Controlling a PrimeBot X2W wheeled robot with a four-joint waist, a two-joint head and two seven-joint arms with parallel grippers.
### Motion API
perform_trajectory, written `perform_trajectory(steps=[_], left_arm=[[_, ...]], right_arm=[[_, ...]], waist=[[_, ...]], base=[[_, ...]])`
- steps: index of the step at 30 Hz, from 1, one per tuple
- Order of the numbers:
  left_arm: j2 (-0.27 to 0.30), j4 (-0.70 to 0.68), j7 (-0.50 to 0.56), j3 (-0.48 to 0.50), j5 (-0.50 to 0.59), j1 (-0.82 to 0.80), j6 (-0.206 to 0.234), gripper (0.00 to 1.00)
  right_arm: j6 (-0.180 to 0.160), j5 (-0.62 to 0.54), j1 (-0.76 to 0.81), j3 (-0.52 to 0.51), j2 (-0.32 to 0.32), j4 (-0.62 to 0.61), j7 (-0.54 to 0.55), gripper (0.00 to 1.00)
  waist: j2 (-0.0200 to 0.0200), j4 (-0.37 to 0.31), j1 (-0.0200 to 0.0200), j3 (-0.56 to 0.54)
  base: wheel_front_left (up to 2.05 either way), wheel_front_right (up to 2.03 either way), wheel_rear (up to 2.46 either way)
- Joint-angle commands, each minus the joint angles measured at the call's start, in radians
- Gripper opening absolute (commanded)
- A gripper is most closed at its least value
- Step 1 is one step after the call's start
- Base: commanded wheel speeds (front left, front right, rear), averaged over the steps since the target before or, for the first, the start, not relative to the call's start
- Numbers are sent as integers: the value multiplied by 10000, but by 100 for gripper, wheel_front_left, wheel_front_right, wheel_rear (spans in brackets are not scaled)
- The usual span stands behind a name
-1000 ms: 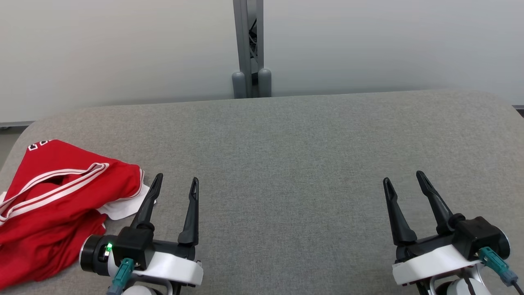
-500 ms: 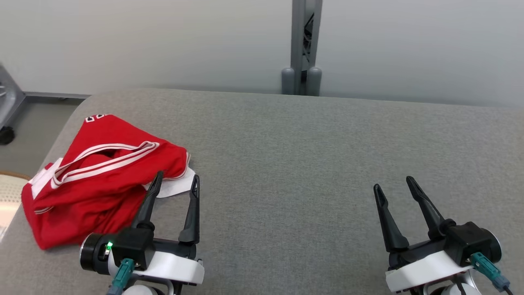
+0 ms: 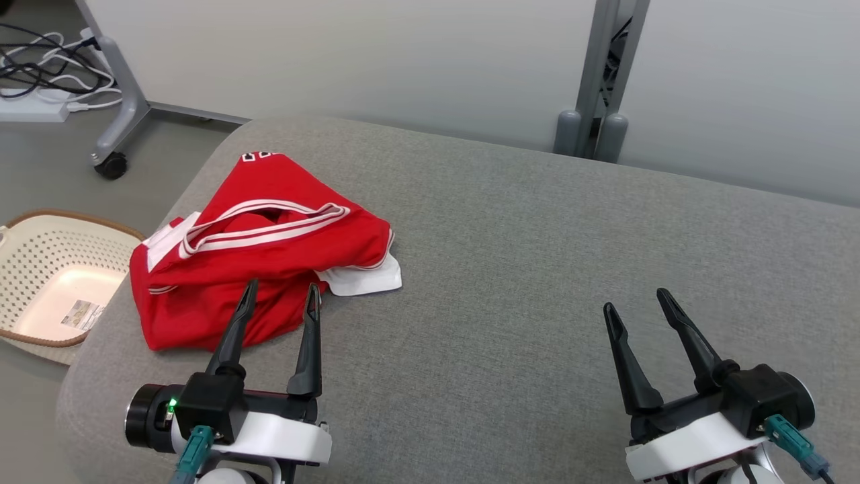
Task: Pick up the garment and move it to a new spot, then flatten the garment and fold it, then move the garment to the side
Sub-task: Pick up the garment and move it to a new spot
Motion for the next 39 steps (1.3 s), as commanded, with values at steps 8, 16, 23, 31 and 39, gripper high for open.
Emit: perform_trajectory(steps=[8, 16, 23, 31, 39], left_arm=[[45, -96, -38, 133, -292, 22, 284, 100], [42, -69, -38, 145, -363, 3, 343, 100], [41, -127, -38, 223, -620, 32, 433, 100], [44, 49, -38, 543, -1580, -461, 412, 100], [42, 1473, -38, 858, -2702, -1894, 9, 100]], right_arm=[[1, -96, -21, -1, -64, -10, -61, 100], [1, -109, 39, 30, -63, 25, -61, 100], [1, -171, 10, 97, -63, 15, -61, 100], [1, -507, -198, 103, -63, -54, -61, 100], [1, -1025, -736, 202, -65, -105, -61, 100]], waist=[[0, 694, 0, 40], [0, 955, 0, -32], [0, 1011, 0, 29], [0, 953, 0, 570], [0, 761, 0, 1652]], base=[[0, 0, 0], [0, 0, 0], [0, 0, 0], [0, 0, 0], [0, 0, 0]])
